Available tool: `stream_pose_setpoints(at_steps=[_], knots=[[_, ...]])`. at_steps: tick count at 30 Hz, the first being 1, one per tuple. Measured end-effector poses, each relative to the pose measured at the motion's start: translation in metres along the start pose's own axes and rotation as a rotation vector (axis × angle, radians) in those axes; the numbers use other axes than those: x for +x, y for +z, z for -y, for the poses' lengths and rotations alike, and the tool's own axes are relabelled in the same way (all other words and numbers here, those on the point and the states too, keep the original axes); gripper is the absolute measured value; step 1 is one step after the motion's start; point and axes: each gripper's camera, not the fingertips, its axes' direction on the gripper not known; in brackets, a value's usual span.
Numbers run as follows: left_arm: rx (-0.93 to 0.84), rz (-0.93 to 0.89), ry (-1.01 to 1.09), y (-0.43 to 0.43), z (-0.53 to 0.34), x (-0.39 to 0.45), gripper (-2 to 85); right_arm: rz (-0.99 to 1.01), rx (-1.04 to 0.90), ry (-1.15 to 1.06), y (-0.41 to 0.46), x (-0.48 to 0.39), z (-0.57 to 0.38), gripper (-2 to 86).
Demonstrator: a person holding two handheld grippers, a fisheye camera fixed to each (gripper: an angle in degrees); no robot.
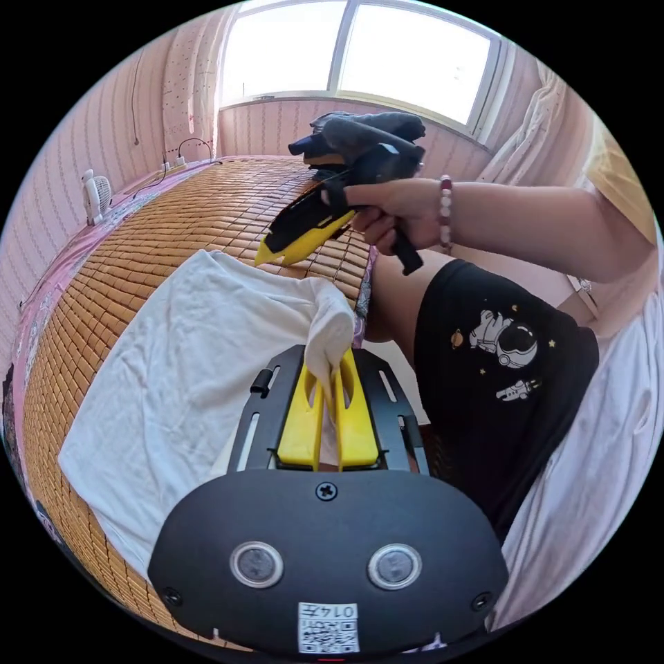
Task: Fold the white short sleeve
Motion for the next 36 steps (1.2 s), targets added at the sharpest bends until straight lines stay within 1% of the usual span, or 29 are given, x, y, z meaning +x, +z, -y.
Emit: stream_pose_setpoints(at_steps=[2,4,5,6,7,8,9,13,17,20,22,25,28,30,32,35,36], knots=[[0.007,-0.006,0.023,-0.011,-0.008,0.006,-0.9,0.038,0.132,0.042,-0.001,0.007,0.005,13.6],[0.018,-0.014,0.018,-0.022,-0.015,0.009,-0.9,0.016,0.163,0.053,0.005,0.010,0.007,12.3],[0.023,-0.020,0.012,-0.028,-0.019,0.010,-0.9,0.007,0.189,0.044,0.005,0.013,0.005,7.5],[0.028,-0.023,0.006,-0.034,-0.023,0.010,-0.9,0.024,0.171,0.043,0.007,0.015,0.005,5.1],[0.029,-0.025,0.003,-0.037,-0.024,0.010,-0.9,0.089,0.140,0.050,0.008,0.022,0.005,3.5],[0.034,-0.027,-0.005,-0.042,-0.027,0.010,-0.9,0.155,0.142,0.047,0.006,0.028,0.001,2.4],[0.045,-0.025,-0.016,-0.047,-0.030,0.010,-0.9,0.171,0.148,0.044,0.003,0.030,-0.002,2.1],[0.109,-0.041,-0.037,-0.065,-0.034,0.010,-0.9,0.183,0.251,0.038,-0.038,0.037,-0.029,1.0],[0.280,-0.046,0.002,-0.097,-0.030,0.010,-0.9,0.130,0.418,0.006,-0.106,0.024,-0.060,0.7],[0.364,-0.061,-0.024,-0.114,-0.025,-0.001,-0.9,0.045,0.486,-0.060,-0.141,0.000,-0.069,0.7],[0.390,-0.067,-0.077,-0.122,-0.030,-0.012,-0.9,0.013,0.482,-0.105,-0.146,-0.018,-0.064,0.8],[0.403,-0.020,-0.176,-0.137,-0.050,-0.031,-0.9,0.022,0.422,-0.202,-0.124,-0.055,-0.038,0.9],[0.372,0.057,-0.302,-0.143,-0.075,-0.056,-0.7,-0.038,0.337,-0.306,-0.072,-0.098,-0.006,1.2],[0.332,0.123,-0.445,-0.143,-0.095,-0.082,-0.2,-0.051,0.288,-0.351,-0.035,-0.119,0.012,1.7],[0.288,0.142,-0.545,-0.139,-0.112,-0.103,1.0,-0.064,0.230,-0.363,0.015,-0.137,0.033,3.1],[0.202,0.137,-0.734,-0.135,-0.144,-0.132,5.0,-0.137,0.111,-0.384,0.066,-0.151,0.049,6.1],[0.189,0.147,-0.782,-0.138,-0.155,-0.139,5.7,-0.144,0.100,-0.400,0.072,-0.155,0.050,6.6]])
